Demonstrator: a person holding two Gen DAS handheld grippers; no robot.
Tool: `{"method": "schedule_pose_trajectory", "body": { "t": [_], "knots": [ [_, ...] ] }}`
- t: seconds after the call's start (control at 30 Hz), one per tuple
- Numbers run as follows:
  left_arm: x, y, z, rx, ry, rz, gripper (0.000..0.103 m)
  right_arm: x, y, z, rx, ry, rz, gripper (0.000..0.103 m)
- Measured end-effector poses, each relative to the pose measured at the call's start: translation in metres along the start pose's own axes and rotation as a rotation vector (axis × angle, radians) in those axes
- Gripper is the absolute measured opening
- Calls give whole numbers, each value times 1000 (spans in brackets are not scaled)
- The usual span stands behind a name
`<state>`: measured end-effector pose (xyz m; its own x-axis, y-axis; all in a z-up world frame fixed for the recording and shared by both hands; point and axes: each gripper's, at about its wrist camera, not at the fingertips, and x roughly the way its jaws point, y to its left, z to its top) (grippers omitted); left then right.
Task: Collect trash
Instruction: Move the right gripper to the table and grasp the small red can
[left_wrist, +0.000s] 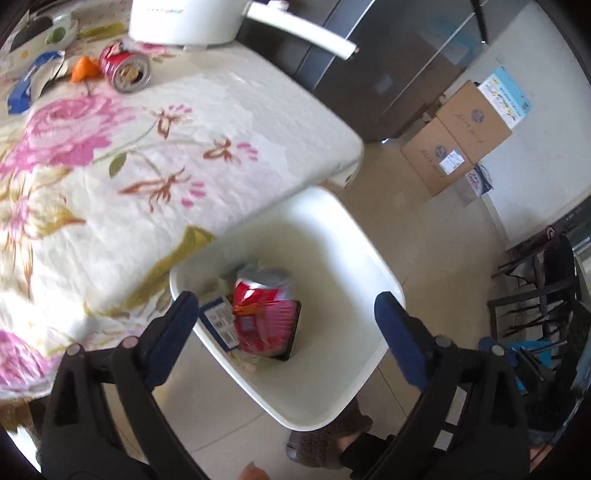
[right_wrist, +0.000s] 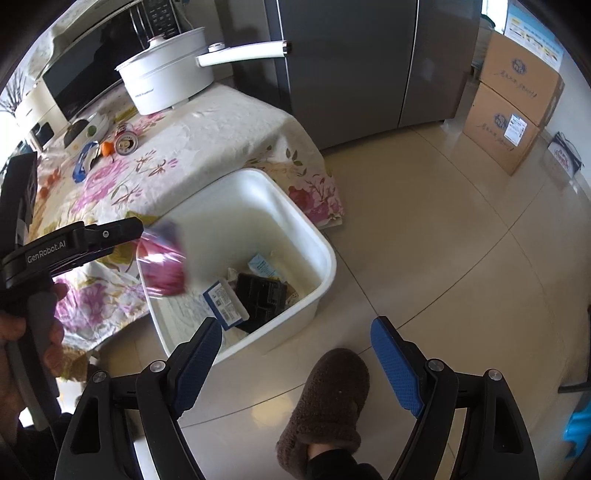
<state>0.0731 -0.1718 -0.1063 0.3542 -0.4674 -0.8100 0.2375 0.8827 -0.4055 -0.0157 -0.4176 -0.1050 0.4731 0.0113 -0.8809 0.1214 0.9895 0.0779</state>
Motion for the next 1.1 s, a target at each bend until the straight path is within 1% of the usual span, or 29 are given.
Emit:
{"method": "schedule_pose_trajectory", "body": {
  "t": [0.07,0.13,0.2,0.37,0.47,0.67,0.77,0.83,0.93,1.1],
  "knots": [
    [-10,-4,2,39,-11,26,97,2,4,4,-7,1,-2,84],
    [-22,-6,9,68,-25,68,101,6,9,9,-13,6,-5,84],
    [-36,2,14,77,-38,103,101,11,17,15,-18,16,0,84],
    [-75,43,13,40,-79,196,102,16,50,33,-61,20,18,84],
    [-96,69,11,16,-85,260,102,22,73,41,-93,32,37,84],
    [-132,114,8,-65,-123,331,102,43,123,64,-160,92,58,85],
    [-146,129,5,-69,-134,331,102,55,151,86,-198,99,73,85],
    [-154,142,3,-91,-145,338,102,63,172,105,-235,94,58,85],
    [-166,167,4,-163,-160,360,102,81,204,140,-279,104,66,85],
    [-185,203,15,-280,-200,380,102,114,269,208,-317,102,78,84]
  ]
}}
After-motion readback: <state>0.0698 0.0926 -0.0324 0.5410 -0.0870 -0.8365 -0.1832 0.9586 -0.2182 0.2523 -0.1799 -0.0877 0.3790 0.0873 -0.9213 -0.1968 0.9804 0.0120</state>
